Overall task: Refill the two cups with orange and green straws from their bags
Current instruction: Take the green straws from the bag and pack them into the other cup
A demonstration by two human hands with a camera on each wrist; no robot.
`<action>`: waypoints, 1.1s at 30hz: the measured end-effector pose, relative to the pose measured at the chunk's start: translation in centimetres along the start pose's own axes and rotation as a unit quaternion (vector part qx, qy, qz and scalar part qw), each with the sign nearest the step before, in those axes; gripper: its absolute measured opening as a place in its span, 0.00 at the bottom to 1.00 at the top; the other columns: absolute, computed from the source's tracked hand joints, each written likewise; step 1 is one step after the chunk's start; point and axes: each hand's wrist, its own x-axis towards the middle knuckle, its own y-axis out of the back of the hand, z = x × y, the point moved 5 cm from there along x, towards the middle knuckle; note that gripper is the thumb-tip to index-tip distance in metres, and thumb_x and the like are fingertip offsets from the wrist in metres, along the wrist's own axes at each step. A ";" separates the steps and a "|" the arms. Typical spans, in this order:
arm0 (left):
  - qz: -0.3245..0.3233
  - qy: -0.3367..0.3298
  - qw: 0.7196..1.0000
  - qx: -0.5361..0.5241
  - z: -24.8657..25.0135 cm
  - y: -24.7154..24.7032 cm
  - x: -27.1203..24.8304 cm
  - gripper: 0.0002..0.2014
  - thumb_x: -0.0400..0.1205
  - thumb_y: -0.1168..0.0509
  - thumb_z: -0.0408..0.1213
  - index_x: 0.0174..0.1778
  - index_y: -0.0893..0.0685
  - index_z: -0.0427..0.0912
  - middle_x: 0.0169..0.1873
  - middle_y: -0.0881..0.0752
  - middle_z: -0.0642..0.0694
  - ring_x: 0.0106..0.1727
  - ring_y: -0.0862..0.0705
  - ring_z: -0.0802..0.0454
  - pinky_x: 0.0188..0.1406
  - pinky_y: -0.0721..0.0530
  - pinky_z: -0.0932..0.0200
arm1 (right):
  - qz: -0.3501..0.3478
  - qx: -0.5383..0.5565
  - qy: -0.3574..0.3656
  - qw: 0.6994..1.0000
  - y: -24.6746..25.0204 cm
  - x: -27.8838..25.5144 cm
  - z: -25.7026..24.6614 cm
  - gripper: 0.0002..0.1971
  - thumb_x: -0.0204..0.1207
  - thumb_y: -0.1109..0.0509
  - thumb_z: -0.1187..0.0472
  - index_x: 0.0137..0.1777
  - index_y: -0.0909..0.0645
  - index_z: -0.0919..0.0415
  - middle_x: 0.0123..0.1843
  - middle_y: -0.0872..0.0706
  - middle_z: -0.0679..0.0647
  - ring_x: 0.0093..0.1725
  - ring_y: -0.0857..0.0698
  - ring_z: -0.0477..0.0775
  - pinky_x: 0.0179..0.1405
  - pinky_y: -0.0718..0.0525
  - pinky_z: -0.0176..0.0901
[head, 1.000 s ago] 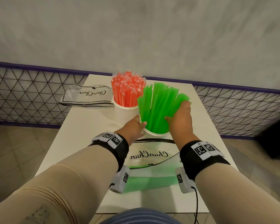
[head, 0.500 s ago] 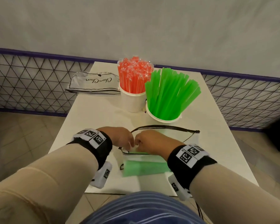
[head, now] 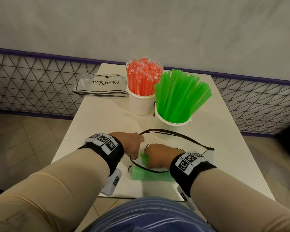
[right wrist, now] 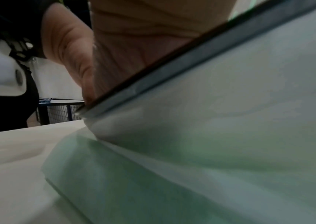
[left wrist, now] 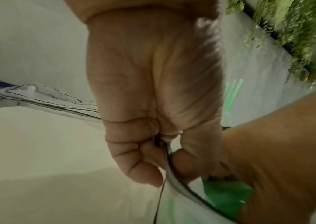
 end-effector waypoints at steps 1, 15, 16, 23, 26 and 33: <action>-0.012 -0.003 1.000 0.015 0.1 0.1 0.0 0.42 0.71 0.27 0.36 0.81 0.39 0.49 0.73 0.29 0.47 0.64 0.21 0.42 0.61 0.18 0.44 | 0.001 -0.009 -0.003 1.000 -0.2 -0.1 0.1 0.19 0.75 0.31 0.56 0.65 0.22 0.59 0.56 0.20 0.57 0.48 0.20 0.58 0.45 0.23 0.46; 0.025 0.000 0.999 -0.029 -0.1 -1.0 1.2 0.22 0.77 0.28 0.45 0.65 0.21 0.41 0.58 0.17 0.42 0.52 0.20 0.46 0.49 0.23 0.56 | 0.137 0.038 -0.003 0.990 0.3 -0.6 2.5 0.10 0.80 0.37 0.61 0.59 0.21 0.60 0.55 0.16 0.59 0.55 0.17 0.63 0.50 0.23 0.47; 0.030 0.003 0.999 -0.034 -0.3 -1.1 1.2 0.21 0.77 0.28 0.44 0.63 0.21 0.40 0.55 0.17 0.42 0.49 0.20 0.46 0.46 0.23 0.57 | 0.139 0.055 0.002 0.989 0.9 -0.9 2.6 0.09 0.80 0.36 0.61 0.59 0.21 0.60 0.55 0.16 0.60 0.55 0.17 0.63 0.51 0.22 0.48; 0.064 -0.050 0.969 -0.234 -0.7 1.5 0.8 0.17 0.70 0.21 0.47 0.51 0.16 0.50 0.54 0.16 0.47 0.54 0.19 0.49 0.55 0.21 0.56 | 0.161 0.190 0.030 0.968 6.8 -5.2 4.2 0.04 0.80 0.32 0.59 0.52 0.23 0.56 0.46 0.18 0.51 0.47 0.19 0.56 0.40 0.25 0.44; 0.088 -0.070 0.923 -0.368 -0.8 3.8 0.4 0.20 0.67 0.19 0.46 0.53 0.17 0.51 0.64 0.20 0.46 0.69 0.25 0.49 0.72 0.26 0.48 | 0.212 0.355 0.013 0.910 9.9 -8.0 5.8 0.16 0.81 0.30 0.56 0.67 0.21 0.50 0.56 0.14 0.48 0.54 0.17 0.48 0.47 0.22 0.39; 0.215 -0.104 0.836 -0.494 1.1 7.7 1.3 0.53 0.72 0.21 0.50 0.85 0.51 0.49 0.84 0.42 0.49 0.81 0.37 0.47 0.77 0.34 0.50 | 0.476 0.613 0.057 0.628 16.9 -12.8 8.5 0.06 0.70 0.25 0.53 0.46 0.15 0.51 0.48 0.10 0.53 0.52 0.13 0.54 0.62 0.16 0.59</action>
